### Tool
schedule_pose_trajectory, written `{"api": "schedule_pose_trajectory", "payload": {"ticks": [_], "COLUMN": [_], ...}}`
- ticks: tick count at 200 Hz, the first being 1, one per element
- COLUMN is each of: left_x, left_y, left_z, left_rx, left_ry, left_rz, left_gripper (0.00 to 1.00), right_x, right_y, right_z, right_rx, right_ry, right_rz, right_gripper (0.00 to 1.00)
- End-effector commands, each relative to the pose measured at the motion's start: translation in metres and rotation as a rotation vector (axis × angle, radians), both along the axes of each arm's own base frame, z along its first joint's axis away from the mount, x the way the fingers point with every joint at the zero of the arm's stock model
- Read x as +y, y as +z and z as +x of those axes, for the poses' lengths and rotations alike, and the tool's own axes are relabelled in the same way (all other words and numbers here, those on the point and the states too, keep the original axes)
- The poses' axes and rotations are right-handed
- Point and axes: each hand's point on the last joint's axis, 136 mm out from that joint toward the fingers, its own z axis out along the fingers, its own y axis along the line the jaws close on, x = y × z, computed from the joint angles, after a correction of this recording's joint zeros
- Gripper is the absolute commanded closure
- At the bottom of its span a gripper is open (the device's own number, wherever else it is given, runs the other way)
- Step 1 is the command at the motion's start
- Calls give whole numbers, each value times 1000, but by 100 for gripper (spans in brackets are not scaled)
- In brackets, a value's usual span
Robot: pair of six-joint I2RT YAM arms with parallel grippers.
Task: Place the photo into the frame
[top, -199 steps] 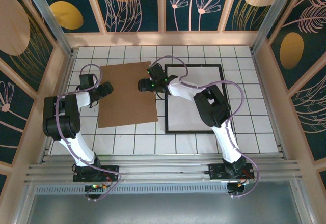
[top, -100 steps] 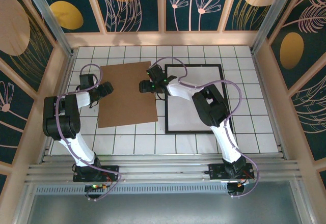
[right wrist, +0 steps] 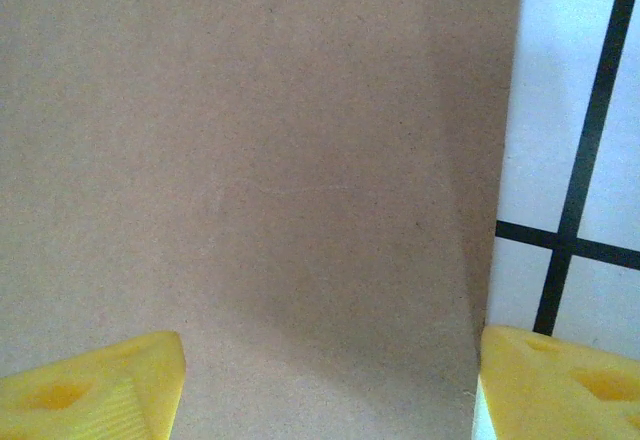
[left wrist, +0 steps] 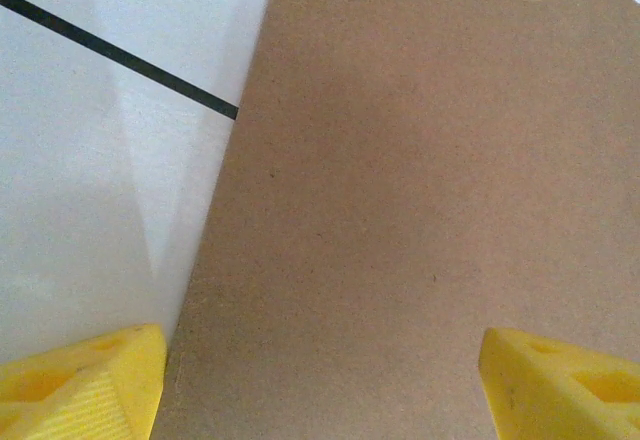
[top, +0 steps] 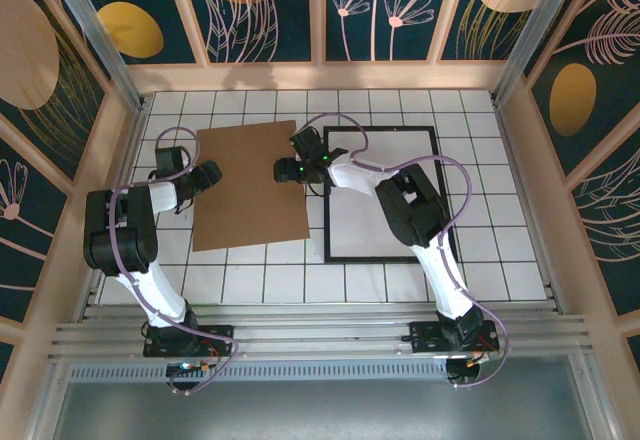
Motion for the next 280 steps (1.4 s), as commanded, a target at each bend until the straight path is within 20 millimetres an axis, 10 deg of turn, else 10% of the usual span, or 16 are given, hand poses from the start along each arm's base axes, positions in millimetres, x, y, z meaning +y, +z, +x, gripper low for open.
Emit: {"api": "schedule_pose_trajectory", "payload": {"ticks": [1, 72, 127, 280], "left_x": [-45, -77, -83, -69], "left_y": [5, 114, 159, 178], "left_z": [-13, -17, -39, -51], "left_rx": [-6, -252, -317, -367], "left_ry": [-99, -160, -150, 77], "left_rz": [-206, -471, -552, -781], "left_gripper": [20, 23, 24, 18], "right_x": [25, 24, 21, 17], "right_y": [5, 25, 36, 29], "right_z": [-14, -16, -14, -22], "right_rx": [35, 91, 125, 137], "right_ry": [60, 28, 35, 47], "right_rz": [115, 316, 433, 536], "right_gripper": [23, 19, 17, 24]}}
